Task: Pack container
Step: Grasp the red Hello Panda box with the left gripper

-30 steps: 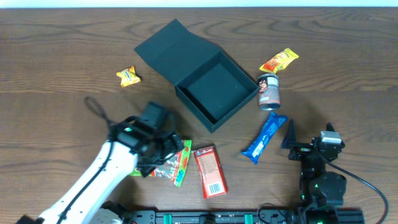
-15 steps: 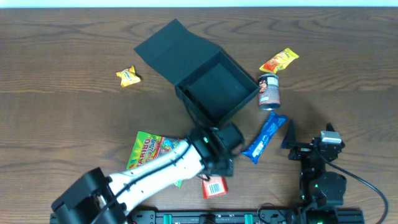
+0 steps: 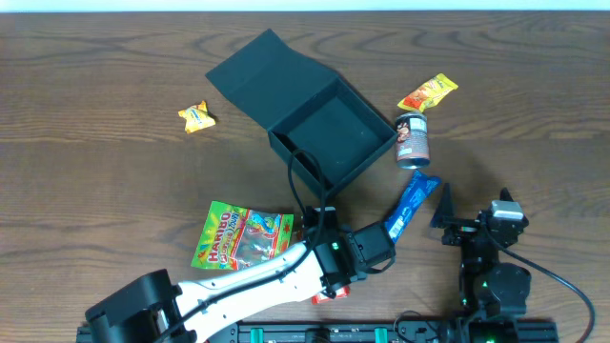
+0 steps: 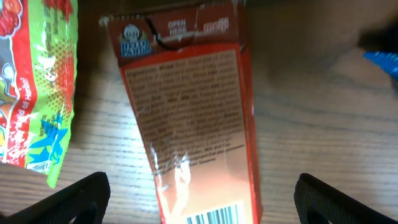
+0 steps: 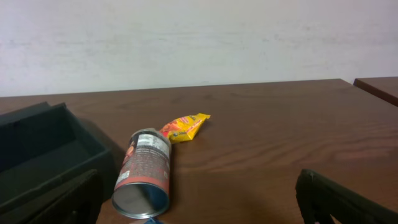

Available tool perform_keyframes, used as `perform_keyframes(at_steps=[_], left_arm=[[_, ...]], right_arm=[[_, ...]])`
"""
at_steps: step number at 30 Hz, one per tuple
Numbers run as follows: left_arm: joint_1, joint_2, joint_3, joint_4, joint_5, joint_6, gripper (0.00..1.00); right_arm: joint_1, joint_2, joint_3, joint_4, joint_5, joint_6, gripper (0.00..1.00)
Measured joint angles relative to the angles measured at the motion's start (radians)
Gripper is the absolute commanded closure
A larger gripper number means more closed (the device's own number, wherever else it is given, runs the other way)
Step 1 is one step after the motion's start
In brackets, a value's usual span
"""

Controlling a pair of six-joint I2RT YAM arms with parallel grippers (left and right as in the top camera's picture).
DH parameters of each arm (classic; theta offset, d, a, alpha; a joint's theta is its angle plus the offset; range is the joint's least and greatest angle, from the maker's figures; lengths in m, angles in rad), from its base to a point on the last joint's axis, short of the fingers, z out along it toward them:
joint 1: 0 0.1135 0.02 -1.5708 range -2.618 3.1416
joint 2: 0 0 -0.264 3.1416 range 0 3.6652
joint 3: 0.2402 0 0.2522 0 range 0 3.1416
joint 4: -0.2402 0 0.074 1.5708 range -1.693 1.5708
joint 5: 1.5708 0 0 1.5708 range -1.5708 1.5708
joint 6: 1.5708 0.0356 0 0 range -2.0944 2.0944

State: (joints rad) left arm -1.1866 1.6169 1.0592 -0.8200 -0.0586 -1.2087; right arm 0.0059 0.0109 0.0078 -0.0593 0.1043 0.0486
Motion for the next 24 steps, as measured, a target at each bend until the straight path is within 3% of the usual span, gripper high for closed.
perform_keyframes(at_steps=[24], left_arm=[[0.000, 0.064, 0.000, 0.069, -0.098, -0.087, 0.04]], right_arm=[[0.000, 0.000, 0.000, 0.000, 0.000, 0.000, 0.01]])
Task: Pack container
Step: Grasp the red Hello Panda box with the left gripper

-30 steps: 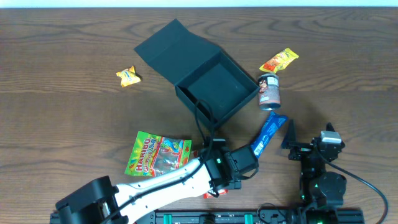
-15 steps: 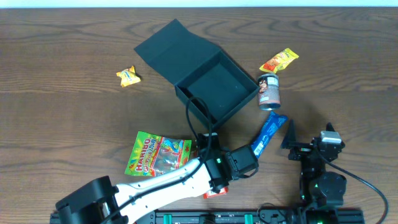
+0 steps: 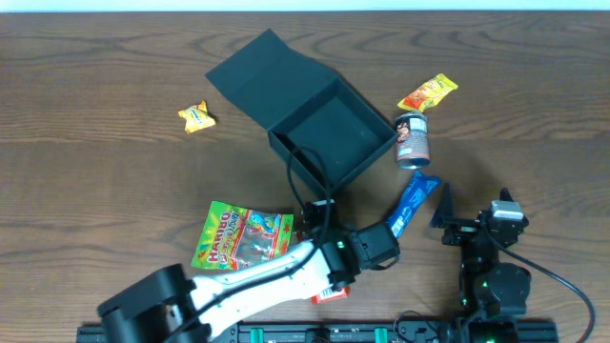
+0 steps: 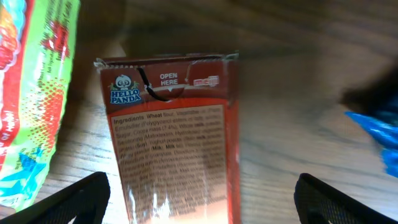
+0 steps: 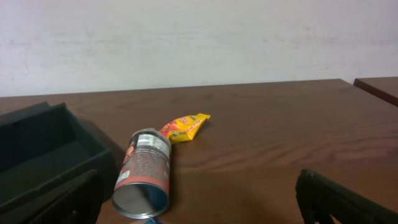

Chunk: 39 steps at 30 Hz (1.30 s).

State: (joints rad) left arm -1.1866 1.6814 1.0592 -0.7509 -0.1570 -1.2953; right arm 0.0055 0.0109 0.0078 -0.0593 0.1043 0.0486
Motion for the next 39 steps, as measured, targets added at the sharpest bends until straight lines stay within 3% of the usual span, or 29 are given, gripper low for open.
perform_keyframes(at_steps=[6, 10, 11, 14, 39], left_arm=[[0.000, 0.043, 0.000, 0.000, 0.000, -0.014, 0.00], [0.000, 0.043, 0.000, 0.000, -0.005, -0.016, 0.11], [0.000, 0.043, 0.000, 0.000, -0.007, -0.018, 0.18], [0.000, 0.046, 0.000, 0.000, -0.008, -0.023, 0.20], [0.000, 0.048, -0.042, 0.034, -0.027, -0.077, 0.12]], right_arm=[[0.000, 0.000, 0.000, 0.000, 0.000, 0.000, 0.01], [0.000, 0.000, 0.000, 0.000, 0.000, 0.000, 0.01], [0.000, 0.000, 0.000, 0.000, 0.000, 0.000, 0.01], [0.000, 0.000, 0.000, 0.000, 0.000, 0.000, 0.01], [0.000, 0.000, 0.000, 0.000, 0.000, 0.000, 0.01]])
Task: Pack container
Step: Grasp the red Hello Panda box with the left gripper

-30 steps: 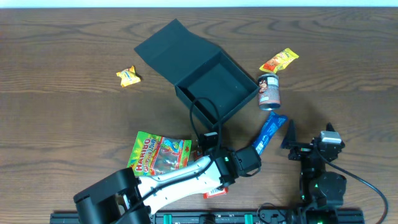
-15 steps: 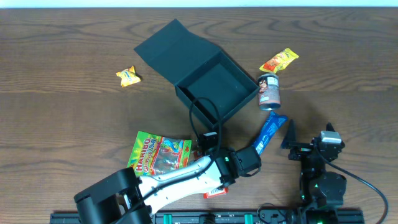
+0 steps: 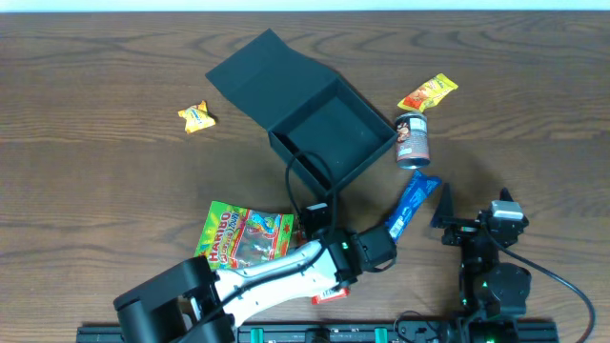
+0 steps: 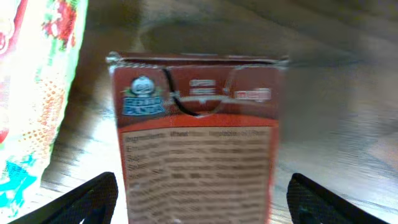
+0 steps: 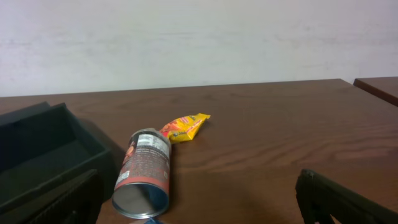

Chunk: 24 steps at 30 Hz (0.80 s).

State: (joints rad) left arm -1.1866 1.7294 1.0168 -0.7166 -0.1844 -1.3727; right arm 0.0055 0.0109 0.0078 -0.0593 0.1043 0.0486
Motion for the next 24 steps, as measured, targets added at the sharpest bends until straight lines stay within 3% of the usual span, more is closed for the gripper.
perform_keyframes(at_steps=[8, 13, 20, 24], left_arm=[[0.000, 0.003, -0.025, 0.041, -0.003, -0.014, 0.11], [0.000, 0.003, -0.045, 0.059, -0.003, -0.014, 0.22], [0.000, 0.003, -0.045, 0.067, -0.003, -0.015, 0.29], [0.000, 0.003, -0.045, 0.067, -0.006, -0.016, 0.41]], right_arm=[[0.000, 0.000, 0.000, 0.000, 0.000, 0.000, 0.01], [0.000, 0.000, 0.000, 0.000, 0.000, 0.000, 0.01], [0.000, 0.000, 0.000, 0.000, 0.000, 0.000, 0.01], [0.000, 0.000, 0.000, 0.000, 0.000, 0.000, 0.01]])
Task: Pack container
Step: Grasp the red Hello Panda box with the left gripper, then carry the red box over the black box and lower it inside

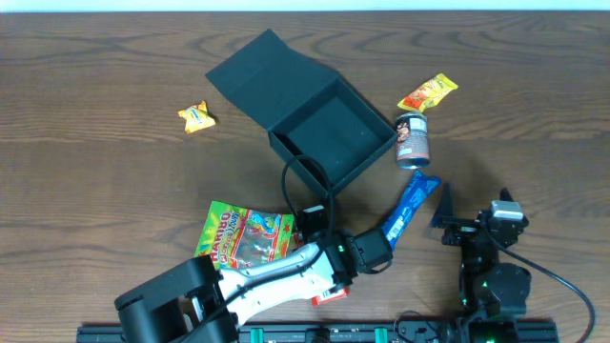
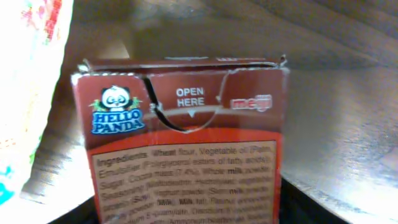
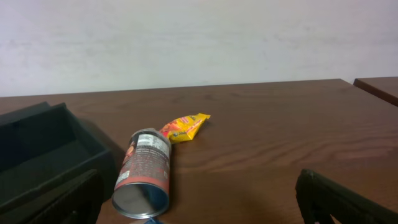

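A red Hello Panda box fills the left wrist view, its "open here" end pointing away. My left gripper is shut on its two long sides. From overhead only a red corner of the box shows under the left wrist. The black container stands open at the table's middle, lid folded back, nothing inside. My right gripper is open and holds nothing; it points at a can lying on its side.
A green Haribo bag lies left of the box. A blue packet lies beside the left wrist. The can and a yellow packet lie right of the container. A small yellow candy lies far left.
My left gripper has come lower around the Hello Panda box, which now looks larger and sharp, with the fingers against its sides. The right arm has not moved.
My left gripper hung open over the Hello Panda box, which lay askew in its view. Then the box stood squarer between the fingers, then closer and blurred. Now the fingers sit against its sides. The right gripper stayed open and still throughout.
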Available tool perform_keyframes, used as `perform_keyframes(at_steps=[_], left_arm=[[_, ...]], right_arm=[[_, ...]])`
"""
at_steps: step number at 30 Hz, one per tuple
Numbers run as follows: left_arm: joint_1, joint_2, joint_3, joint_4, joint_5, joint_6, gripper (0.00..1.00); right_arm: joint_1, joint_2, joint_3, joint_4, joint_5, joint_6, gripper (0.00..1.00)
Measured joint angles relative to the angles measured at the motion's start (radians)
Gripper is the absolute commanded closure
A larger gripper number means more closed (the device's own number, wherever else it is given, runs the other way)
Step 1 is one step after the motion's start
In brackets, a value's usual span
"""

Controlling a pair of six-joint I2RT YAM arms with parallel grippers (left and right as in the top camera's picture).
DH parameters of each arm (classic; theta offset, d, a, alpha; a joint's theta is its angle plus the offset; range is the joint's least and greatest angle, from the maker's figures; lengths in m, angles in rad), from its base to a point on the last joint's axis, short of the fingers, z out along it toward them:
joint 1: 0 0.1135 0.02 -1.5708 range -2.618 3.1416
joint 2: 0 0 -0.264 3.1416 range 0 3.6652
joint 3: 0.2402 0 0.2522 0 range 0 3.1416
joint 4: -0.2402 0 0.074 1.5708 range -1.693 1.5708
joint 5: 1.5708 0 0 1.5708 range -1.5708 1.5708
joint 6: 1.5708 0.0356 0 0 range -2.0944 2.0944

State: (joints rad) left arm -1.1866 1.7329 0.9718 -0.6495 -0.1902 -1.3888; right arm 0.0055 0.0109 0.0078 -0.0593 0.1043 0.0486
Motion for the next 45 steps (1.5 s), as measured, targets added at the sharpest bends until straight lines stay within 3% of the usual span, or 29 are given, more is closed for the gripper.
perform_keyframes(at_steps=[7, 12, 23, 30, 36, 41, 45], left_arm=[[0.000, 0.000, 0.000, 0.000, 0.000, 0.003, 0.48], [0.000, 0.000, 0.020, -0.024, 0.005, 0.057, 0.60], [0.000, 0.008, 0.269, -0.291, 0.011, 0.130, 0.60], [0.016, 0.008, 0.493, -0.332, -0.014, 0.185, 0.57], [0.177, 0.008, 0.575, -0.299, -0.097, 0.193, 0.62], [0.360, 0.008, 0.576, -0.162, -0.097, 0.193, 0.62], [0.409, 0.009, 0.576, -0.093, -0.084, 0.193, 0.61]], right_arm=[[0.000, 0.000, 0.000, 0.000, 0.000, 0.000, 0.01], [0.000, 0.000, 0.000, 0.000, 0.000, 0.000, 0.01], [0.000, 0.000, 0.000, 0.000, 0.000, 0.000, 0.01], [0.000, 0.000, 0.000, 0.000, 0.000, 0.000, 0.01], [0.000, 0.000, 0.000, 0.000, 0.000, 0.000, 0.01], [0.000, 0.000, 0.000, 0.000, 0.000, 0.000, 0.01], [0.000, 0.000, 0.000, 0.000, 0.000, 0.000, 0.01]])
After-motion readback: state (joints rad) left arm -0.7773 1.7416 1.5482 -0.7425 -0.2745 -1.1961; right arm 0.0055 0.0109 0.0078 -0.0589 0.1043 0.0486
